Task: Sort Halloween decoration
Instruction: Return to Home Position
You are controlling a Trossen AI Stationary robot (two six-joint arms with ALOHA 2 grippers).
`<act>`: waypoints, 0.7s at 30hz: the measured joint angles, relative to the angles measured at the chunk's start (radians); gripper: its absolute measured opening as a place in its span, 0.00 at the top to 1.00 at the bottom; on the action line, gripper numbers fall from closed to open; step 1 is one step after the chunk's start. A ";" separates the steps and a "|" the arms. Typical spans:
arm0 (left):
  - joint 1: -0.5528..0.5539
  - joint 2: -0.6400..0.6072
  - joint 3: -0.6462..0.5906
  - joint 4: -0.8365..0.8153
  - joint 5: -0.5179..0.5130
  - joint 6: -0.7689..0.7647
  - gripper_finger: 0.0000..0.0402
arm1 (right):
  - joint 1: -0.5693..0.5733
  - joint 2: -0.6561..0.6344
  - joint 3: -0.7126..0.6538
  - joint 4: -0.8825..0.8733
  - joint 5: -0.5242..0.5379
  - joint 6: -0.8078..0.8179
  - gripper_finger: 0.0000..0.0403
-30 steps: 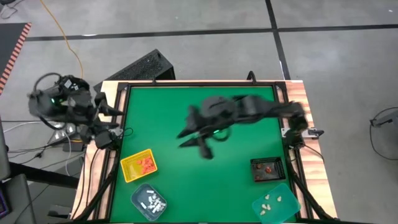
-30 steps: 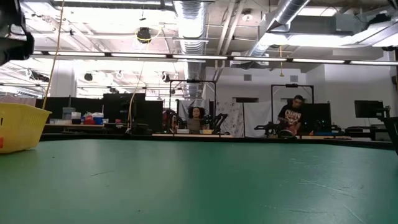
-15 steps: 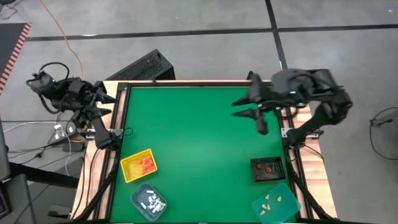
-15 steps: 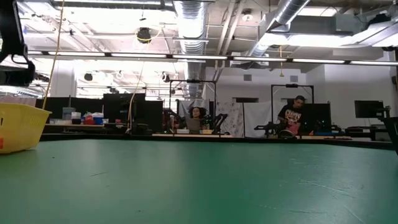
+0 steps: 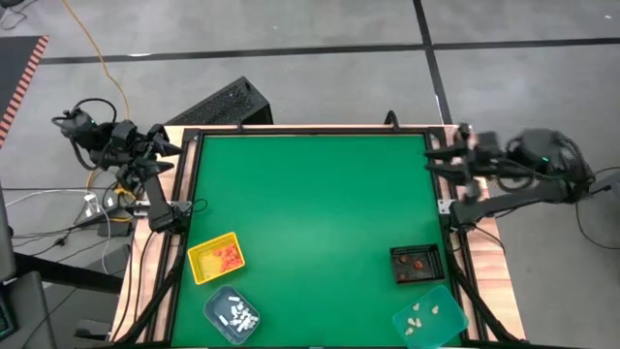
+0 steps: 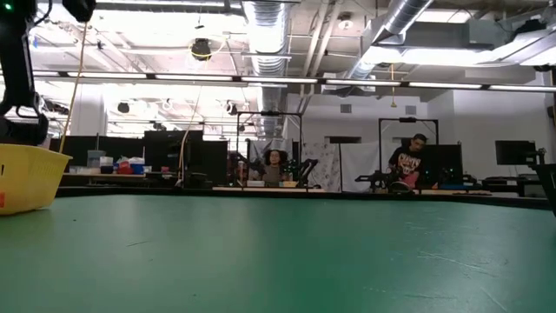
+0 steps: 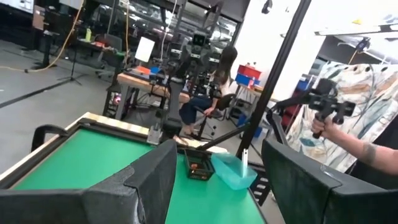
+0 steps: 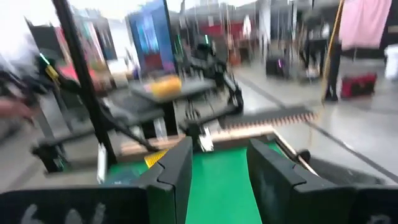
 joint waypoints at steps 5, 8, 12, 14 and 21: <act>0.000 -0.027 0.006 -0.081 -0.020 -0.029 0.44 | 0.000 -0.236 -0.253 0.099 0.026 0.069 0.62; 0.000 -0.026 0.004 -0.154 -0.030 -0.079 0.44 | 0.000 -0.347 -0.356 0.146 0.029 0.087 0.62; 0.000 -0.026 -0.048 -0.257 -0.101 -0.218 0.44 | 0.000 -0.481 -0.467 0.166 0.059 0.112 0.62; 0.000 -0.026 -0.098 -0.288 -0.134 -0.295 0.44 | 0.000 -0.538 -0.528 0.166 0.064 0.116 0.62; 0.001 -0.025 -0.312 -0.301 -0.183 -0.573 0.44 | 0.000 -0.535 -0.593 0.178 0.088 0.117 0.62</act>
